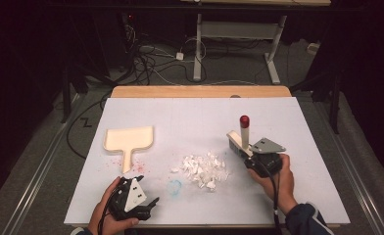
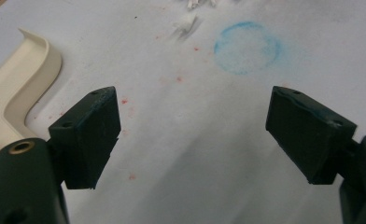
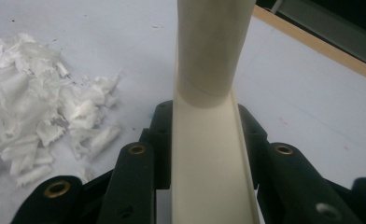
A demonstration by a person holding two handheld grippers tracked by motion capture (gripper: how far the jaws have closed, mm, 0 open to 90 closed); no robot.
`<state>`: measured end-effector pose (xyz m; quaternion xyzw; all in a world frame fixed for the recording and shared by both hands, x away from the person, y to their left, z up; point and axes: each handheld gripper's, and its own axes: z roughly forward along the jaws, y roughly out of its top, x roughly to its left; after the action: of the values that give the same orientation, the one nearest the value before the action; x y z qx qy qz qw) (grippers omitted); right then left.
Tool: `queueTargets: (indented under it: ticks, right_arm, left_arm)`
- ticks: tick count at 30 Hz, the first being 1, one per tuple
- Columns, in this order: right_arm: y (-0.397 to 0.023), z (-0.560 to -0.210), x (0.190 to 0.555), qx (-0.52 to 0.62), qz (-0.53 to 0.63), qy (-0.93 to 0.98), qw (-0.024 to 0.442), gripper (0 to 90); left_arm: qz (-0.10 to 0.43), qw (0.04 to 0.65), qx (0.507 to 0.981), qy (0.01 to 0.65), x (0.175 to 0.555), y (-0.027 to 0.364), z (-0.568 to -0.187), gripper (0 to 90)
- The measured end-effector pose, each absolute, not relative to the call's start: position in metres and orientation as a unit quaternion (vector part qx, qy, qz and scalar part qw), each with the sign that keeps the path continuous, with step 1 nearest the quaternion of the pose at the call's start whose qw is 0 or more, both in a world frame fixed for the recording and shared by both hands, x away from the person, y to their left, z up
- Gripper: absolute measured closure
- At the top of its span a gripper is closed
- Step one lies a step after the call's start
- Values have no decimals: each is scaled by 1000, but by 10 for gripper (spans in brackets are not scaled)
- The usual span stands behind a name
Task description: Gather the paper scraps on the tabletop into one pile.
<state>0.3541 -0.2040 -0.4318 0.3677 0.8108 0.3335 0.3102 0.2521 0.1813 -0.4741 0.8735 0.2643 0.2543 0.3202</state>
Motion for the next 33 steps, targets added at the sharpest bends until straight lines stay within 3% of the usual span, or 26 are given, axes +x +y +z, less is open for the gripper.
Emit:
queueTargets:
  ticks: [16, 21, 25, 33]
  right_arm:
    - [-120, -446, 350, 310, 377, 827, 278, 672]
    - [-119, -441, 349, 298, 404, 824, 263, 676]
    - [-123, -434, 349, 294, 409, 818, 279, 676]
    - [-154, -403, 351, 304, 451, 791, 279, 676]
  left_arm:
    - [254, 322, 872, 268, 251, 185, -474, 171]
    - [254, 320, 872, 268, 251, 185, -474, 171]
    - [254, 321, 872, 268, 250, 184, -474, 171]
    - [256, 324, 868, 275, 251, 186, -473, 171]
